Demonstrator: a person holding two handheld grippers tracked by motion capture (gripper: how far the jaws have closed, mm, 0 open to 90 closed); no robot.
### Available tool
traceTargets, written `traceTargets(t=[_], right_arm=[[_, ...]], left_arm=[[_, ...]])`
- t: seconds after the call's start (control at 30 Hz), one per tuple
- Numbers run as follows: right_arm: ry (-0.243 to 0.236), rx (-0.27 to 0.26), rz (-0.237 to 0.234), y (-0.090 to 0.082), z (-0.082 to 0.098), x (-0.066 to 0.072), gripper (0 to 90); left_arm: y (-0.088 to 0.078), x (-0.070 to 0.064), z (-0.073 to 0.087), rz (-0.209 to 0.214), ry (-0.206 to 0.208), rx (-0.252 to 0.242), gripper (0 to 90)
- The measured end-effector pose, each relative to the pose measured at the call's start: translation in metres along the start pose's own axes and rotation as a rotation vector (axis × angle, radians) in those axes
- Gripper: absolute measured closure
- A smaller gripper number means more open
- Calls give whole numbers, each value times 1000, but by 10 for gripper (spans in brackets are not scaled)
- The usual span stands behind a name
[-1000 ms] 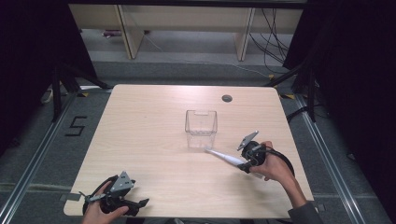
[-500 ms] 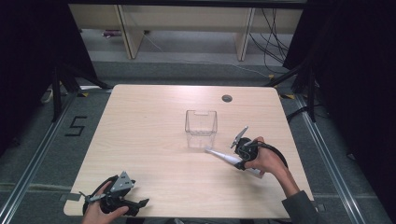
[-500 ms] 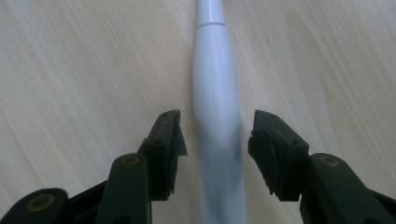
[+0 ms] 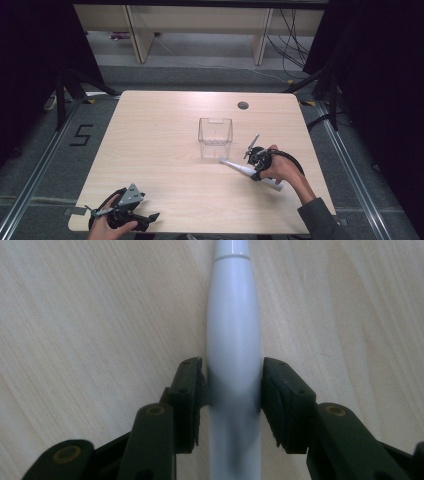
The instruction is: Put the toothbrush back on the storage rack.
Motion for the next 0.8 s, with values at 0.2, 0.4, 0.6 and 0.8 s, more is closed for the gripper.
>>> traceTargets(t=[0.2,0.4,0.6,0.8], right_arm=[[-9,21,-14,3,0,-3,642],[3,50,-16,3,-2,-4,658],[-7,86,-12,3,-5,-6,663],[-23,124,-19,3,-10,-8,664]], left_arm=[[-1,0,0,-2,2,4,153],[-1,0,0,-2,2,6,152],[-1,0,0,-2,2,6,153],[0,0,0,-1,0,1,152]])
Point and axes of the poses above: each handheld gripper's, and its own axes: y roughly forward along the jaws, z roughly out of its underside, x roughly to its left, the point moved 2 cm from there along y, roughly forward along the jaws, and after that the axes turned 11 degrees about -z, right-handed, at the moved point
